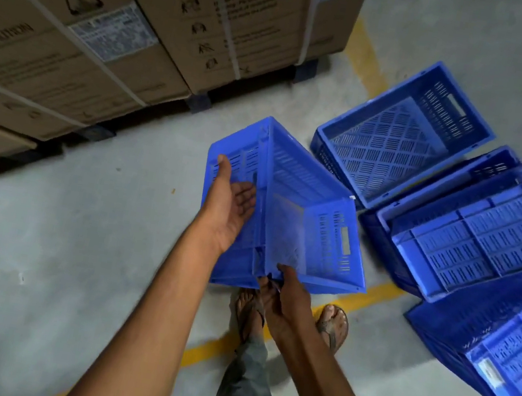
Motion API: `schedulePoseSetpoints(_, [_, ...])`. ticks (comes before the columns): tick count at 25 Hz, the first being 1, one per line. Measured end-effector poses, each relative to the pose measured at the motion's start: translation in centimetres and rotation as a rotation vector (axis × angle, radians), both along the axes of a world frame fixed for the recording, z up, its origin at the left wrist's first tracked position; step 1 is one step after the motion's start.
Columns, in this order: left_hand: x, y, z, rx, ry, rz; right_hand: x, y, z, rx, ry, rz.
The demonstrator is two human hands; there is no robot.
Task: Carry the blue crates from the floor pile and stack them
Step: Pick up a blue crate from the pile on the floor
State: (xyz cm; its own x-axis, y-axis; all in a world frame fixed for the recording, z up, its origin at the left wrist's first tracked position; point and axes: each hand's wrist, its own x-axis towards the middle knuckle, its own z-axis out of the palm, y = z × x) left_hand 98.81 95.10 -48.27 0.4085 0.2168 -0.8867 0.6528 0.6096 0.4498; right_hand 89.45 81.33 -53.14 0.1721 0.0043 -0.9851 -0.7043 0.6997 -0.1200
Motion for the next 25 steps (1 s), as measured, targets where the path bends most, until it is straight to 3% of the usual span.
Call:
schedulePoseSetpoints(5, [3.2, -0.4, 1.6, 0.033, 0.031, -0.227, 0.5, -0.1, 1.9, 0.014, -0.026, -0.02])
schedulePoseSetpoints(8, [4.0, -2.8, 1.2, 0.368, 0.053, -0.397, -0.1, 0.1, 3.4, 0.043, -0.064, 0.029])
schedulePoseSetpoints(12, [3.3, -5.0, 2.5, 0.818, 0.086, -0.691, -0.5, -2.4, 4.8, 0.087, -0.067, 0.444])
schedulePoseSetpoints(14, [2.7, -6.0, 3.9, 0.937, 0.044, -0.757, -0.4, -4.6, 4.8, -0.051, -0.062, 0.689])
schedulePoseSetpoints(16, [2.2, -6.7, 5.8, 1.012, 0.004, -0.762, 0.5, -7.3, 4.0, -0.319, -0.101, 0.816])
schedulePoseSetpoints(18, [2.0, -6.5, 7.7, 1.082, -0.038, -0.738, 2.2, -9.7, 2.8, -0.476, -0.176, 0.827])
schedulePoseSetpoints(22, [2.4, -3.3, 11.8, 1.177, -0.169, -0.678, 6.7, -12.0, 2.5, -0.341, -0.32, 0.645])
schedulePoseSetpoints(25, [2.6, -0.6, 15.1, 1.093, -0.3, -0.633, 9.0, -12.8, 2.8, -0.319, -0.334, 0.555])
